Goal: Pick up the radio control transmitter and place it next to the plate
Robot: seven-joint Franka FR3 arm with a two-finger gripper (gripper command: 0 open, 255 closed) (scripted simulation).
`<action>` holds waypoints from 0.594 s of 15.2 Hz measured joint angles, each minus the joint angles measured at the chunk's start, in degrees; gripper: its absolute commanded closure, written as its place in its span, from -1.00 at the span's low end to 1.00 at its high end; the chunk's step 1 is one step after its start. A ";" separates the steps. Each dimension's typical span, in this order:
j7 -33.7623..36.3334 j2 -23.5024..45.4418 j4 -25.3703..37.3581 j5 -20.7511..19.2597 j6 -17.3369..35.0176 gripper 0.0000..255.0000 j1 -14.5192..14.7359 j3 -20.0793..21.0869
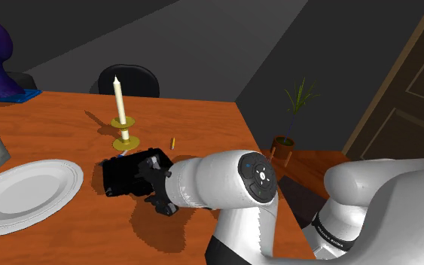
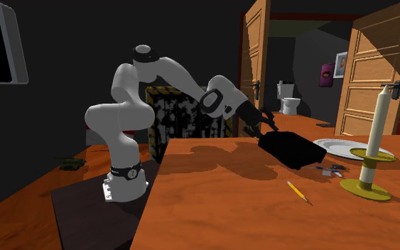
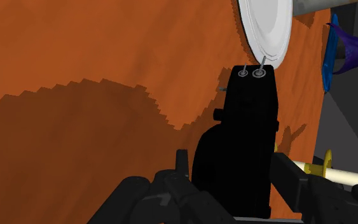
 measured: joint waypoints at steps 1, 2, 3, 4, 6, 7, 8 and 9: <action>0.08 0.03 -0.18 0.10 0.31 1.00 -0.03 0.31; 0.11 0.14 -0.09 0.10 0.57 1.00 -0.42 0.71; 0.13 0.22 -0.09 0.13 0.78 1.00 -0.63 0.96; 0.10 0.29 -0.21 0.15 0.96 1.00 -0.60 1.03; 0.15 0.27 -0.21 0.14 0.97 1.00 -0.63 1.08; 0.20 0.26 -0.19 0.15 1.01 1.00 -0.69 1.17; 0.22 0.24 -0.14 0.13 0.92 -1.00 -0.71 1.15; 0.24 0.23 -0.22 0.14 0.76 -1.00 -0.78 1.12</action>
